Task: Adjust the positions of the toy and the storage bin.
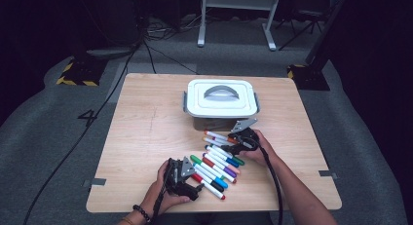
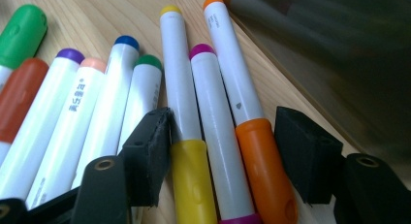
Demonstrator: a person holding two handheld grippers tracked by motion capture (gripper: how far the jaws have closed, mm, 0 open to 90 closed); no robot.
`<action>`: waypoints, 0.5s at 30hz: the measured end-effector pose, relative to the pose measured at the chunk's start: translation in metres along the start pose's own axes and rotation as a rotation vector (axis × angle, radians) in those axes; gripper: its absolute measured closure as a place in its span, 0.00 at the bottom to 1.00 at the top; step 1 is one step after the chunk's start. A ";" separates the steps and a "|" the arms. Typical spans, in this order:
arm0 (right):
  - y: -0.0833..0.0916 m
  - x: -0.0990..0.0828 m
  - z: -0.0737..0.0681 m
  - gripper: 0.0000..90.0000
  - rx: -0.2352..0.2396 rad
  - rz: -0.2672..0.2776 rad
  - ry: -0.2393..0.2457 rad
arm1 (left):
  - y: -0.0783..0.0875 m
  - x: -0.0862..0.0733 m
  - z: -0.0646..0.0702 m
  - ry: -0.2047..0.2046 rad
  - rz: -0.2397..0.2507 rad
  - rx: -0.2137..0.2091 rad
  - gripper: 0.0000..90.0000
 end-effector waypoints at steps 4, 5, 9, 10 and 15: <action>0.011 -0.009 0.004 0.43 -0.033 -0.018 -0.033 | -0.006 0.005 -0.005 0.004 -0.002 -0.003 0.01; 0.014 -0.011 0.004 0.43 -0.039 -0.020 -0.043 | -0.007 0.006 -0.006 0.005 -0.003 -0.010 0.01; 0.025 -0.020 0.006 0.44 -0.068 -0.031 -0.070 | -0.012 0.010 -0.010 0.017 -0.010 -0.014 0.01; 0.025 -0.020 0.006 0.44 -0.068 -0.031 -0.070 | -0.012 0.010 -0.010 0.017 -0.010 -0.014 0.01; 0.040 -0.033 0.008 0.41 -0.099 -0.046 -0.119 | -0.020 0.016 -0.018 0.019 -0.013 -0.025 0.01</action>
Point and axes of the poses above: each handheld gripper's, and its own axes: y roughly backward along the jaws, x roughly out of its top, z roughly to its right, the point moved 2 cm from there along -y, roughly forward along the jaws, and after that the axes turned 6 degrees about z, right-handed, at the moved point
